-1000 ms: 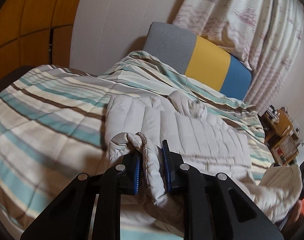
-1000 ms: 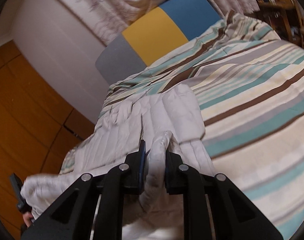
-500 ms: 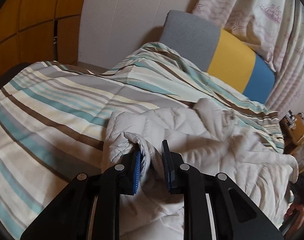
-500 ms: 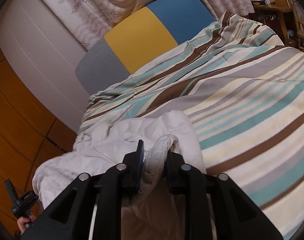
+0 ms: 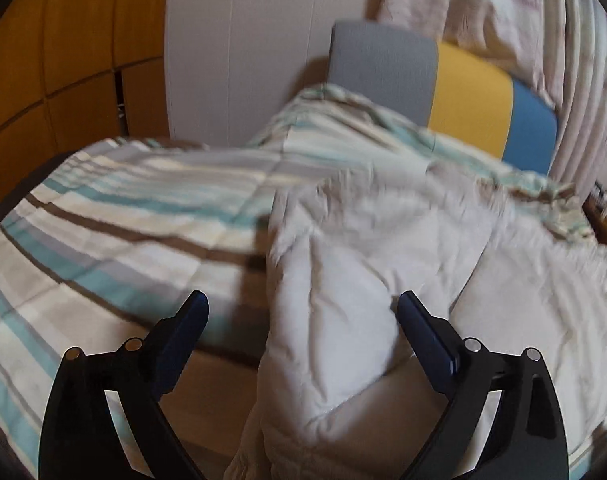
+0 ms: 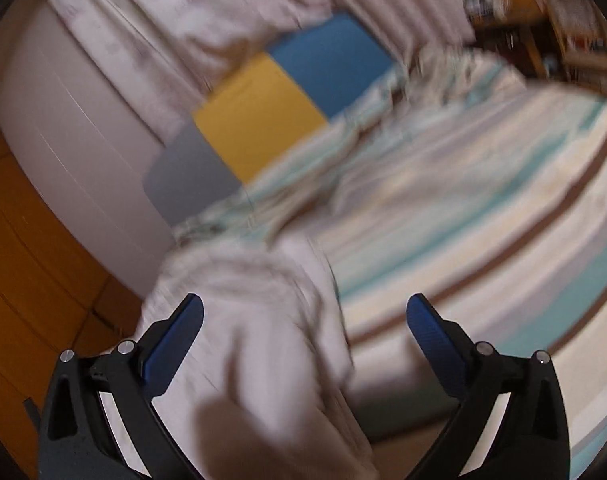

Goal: Fold large clothes

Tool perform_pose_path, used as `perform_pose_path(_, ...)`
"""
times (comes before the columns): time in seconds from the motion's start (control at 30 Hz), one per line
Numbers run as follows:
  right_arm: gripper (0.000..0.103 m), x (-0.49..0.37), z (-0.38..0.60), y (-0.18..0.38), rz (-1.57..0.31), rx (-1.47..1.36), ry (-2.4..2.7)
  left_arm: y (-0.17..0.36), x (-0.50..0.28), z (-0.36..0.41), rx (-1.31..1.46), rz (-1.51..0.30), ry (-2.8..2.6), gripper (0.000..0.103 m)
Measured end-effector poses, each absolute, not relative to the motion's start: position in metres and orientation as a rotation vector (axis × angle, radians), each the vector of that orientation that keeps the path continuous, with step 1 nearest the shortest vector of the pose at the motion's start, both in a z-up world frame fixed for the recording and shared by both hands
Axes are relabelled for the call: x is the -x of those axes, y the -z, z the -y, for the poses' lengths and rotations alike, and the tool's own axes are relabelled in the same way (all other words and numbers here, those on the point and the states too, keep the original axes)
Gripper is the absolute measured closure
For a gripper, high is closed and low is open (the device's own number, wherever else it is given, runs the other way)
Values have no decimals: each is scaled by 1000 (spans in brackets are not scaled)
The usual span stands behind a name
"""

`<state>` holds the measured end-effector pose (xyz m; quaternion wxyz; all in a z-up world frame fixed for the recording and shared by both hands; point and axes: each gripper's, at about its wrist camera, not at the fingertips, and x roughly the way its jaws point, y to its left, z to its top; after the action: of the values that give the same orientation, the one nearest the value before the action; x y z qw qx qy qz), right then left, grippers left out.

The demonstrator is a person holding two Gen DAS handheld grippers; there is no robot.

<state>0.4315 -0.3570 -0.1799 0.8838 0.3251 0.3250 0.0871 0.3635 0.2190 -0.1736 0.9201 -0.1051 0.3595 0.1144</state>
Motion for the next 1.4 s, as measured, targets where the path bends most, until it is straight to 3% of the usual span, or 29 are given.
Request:
perform_pose_path(0.2,3,-456,347,224,-870,-779,-257,194,-381,-227,312,-836,-228,8)
perform_pose_path(0.27,21,-463,335,221,-881,-706,-288,204,-393,-228,333,-913,-187,14)
perform_pose_path(0.3,33,-465,328,222,-903,-689,-307,207,-396,-229,348,-931,-172,20)
perform_pose_path(0.33,40,-467,322,224,-922,-674,-317,211,-397,-228,371,-942,-150,33)
perform_pose_path(0.43,50,-463,315,223,-919,-619,-319,215,-393,-221,396,-946,-112,47)
perform_pose_path(0.6,63,-441,330,224,-925,-689,-386,209,-377,-206,330,-952,-83,59)
perform_pose_path(1.23,63,-286,409,197,-922,-645,-388,201,-226,-135,303,-930,54,61)
perform_pose_path(1.27,61,-280,412,196,-923,-633,-386,200,-221,-133,303,-928,51,57)
perform_pose_path(1.33,44,-271,413,190,-925,-576,-352,196,-214,-133,302,-926,36,46)
perform_pose_path(1.4,37,-274,410,180,-909,-521,-328,188,-211,-136,286,-915,33,34)
